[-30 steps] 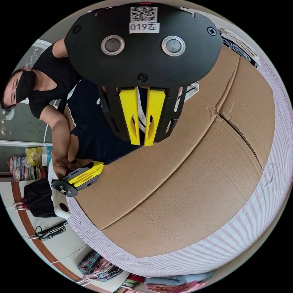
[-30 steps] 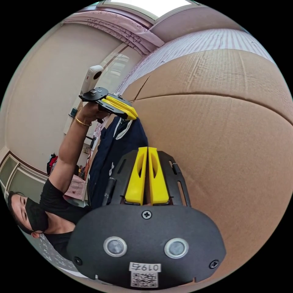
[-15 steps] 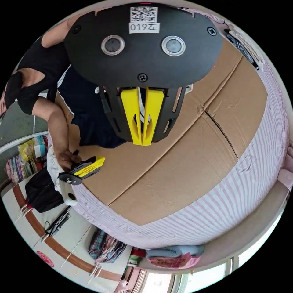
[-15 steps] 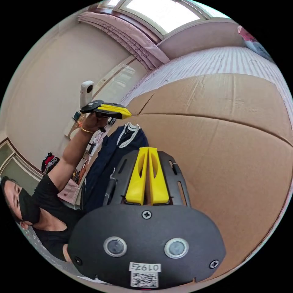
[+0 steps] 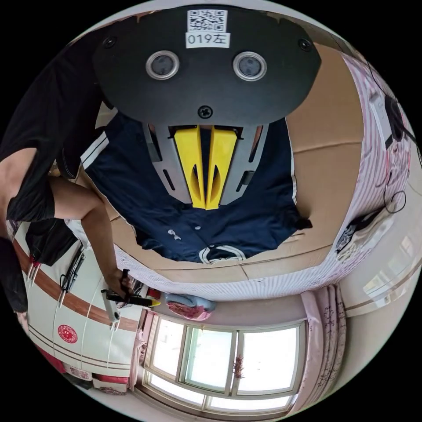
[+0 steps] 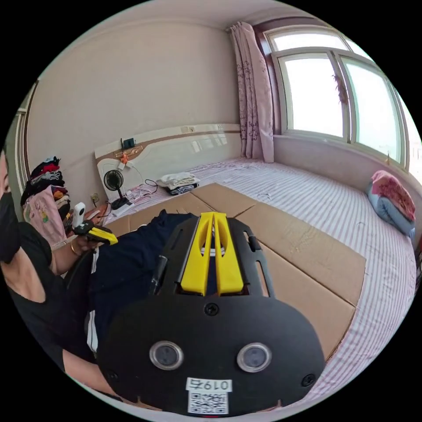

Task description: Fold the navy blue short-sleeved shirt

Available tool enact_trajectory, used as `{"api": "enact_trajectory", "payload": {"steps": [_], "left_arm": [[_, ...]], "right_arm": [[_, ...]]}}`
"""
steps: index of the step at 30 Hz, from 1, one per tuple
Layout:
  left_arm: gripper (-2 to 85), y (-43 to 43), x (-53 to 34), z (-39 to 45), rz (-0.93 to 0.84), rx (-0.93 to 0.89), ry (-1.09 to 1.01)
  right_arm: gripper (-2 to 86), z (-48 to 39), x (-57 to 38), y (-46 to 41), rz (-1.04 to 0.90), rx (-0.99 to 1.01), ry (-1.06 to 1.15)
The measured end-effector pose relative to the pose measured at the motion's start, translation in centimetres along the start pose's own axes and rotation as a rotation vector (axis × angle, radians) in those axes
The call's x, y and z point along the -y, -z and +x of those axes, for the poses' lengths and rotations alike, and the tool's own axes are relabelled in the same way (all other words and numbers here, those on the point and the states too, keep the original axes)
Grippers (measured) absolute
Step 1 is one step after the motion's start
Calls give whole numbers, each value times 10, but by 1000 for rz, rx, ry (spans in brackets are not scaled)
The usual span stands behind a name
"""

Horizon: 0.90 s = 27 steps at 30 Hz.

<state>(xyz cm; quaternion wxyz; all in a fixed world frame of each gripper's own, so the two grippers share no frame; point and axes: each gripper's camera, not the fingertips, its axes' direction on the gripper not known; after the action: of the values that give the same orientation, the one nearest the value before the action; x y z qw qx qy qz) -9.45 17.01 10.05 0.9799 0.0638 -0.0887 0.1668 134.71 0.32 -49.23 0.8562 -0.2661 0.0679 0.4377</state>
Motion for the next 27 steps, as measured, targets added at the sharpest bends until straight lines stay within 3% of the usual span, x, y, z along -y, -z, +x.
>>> {"api": "enact_trajectory", "payload": {"steps": [4, 9, 16, 19, 22, 27], "left_arm": [[10, 27, -34, 0, -34, -7, -28], [9, 34, -19, 6, 16, -10, -181], [10, 12, 4, 0, 1, 76, -276], [15, 16, 25, -27, 88, 146, -236], [24, 4, 75, -61, 144, 50, -248], [56, -115, 194, -109, -32, -70, -287]], "right_arm": [[-7, -95, 65, 16, 69, -145, 84], [-8, -134, 142, -12, -195, -151, 55], [31, -103, 277, -75, -509, -103, 63], [60, -83, 338, -111, -642, -84, 86], [57, -51, 381, -125, -713, -130, 45], [66, 3, 426, -112, -776, -135, -26]]}}
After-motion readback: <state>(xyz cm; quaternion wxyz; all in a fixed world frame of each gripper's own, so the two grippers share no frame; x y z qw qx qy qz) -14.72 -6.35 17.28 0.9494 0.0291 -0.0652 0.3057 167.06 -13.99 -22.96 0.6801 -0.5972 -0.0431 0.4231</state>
